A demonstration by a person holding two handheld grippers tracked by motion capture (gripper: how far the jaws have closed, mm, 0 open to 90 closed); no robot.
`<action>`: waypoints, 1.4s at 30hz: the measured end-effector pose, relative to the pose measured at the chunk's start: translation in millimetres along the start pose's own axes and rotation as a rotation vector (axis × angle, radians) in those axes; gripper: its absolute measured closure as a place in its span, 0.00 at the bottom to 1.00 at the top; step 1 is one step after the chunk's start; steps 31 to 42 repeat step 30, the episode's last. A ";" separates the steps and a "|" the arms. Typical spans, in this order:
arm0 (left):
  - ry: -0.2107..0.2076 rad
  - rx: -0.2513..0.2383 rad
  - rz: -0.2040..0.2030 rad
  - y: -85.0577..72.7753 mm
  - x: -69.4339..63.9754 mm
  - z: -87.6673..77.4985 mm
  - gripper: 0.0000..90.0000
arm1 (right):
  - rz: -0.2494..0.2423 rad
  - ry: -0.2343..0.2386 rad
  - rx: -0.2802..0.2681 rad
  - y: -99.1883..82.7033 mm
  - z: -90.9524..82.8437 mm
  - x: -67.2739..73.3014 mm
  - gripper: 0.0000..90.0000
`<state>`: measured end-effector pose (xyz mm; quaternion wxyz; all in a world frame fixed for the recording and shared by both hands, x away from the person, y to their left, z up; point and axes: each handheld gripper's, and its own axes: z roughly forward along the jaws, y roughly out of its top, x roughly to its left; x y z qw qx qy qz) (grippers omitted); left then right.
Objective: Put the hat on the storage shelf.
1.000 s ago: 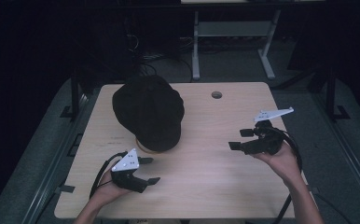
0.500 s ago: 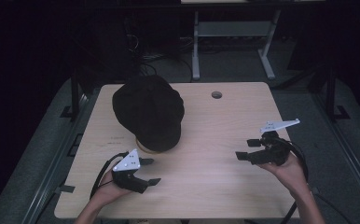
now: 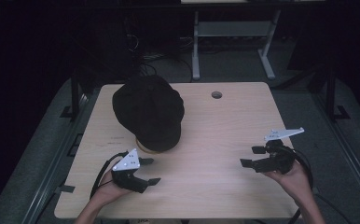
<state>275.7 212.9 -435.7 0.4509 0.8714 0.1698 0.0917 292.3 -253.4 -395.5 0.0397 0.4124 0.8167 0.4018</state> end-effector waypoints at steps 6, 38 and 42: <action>0.002 -0.002 0.002 -0.1 -0.4 0.2 0.30 | 0.007 0.014 -0.014 -12.3 -0.3 -1.5 0.24; -0.021 -0.033 -0.035 0.7 0.5 0.7 0.29 | 0.031 -0.002 -0.140 -66.8 -5.2 8.0 0.22; -0.021 -0.033 -0.035 0.7 0.5 0.7 0.29 | 0.031 -0.002 -0.140 -66.8 -5.2 8.0 0.22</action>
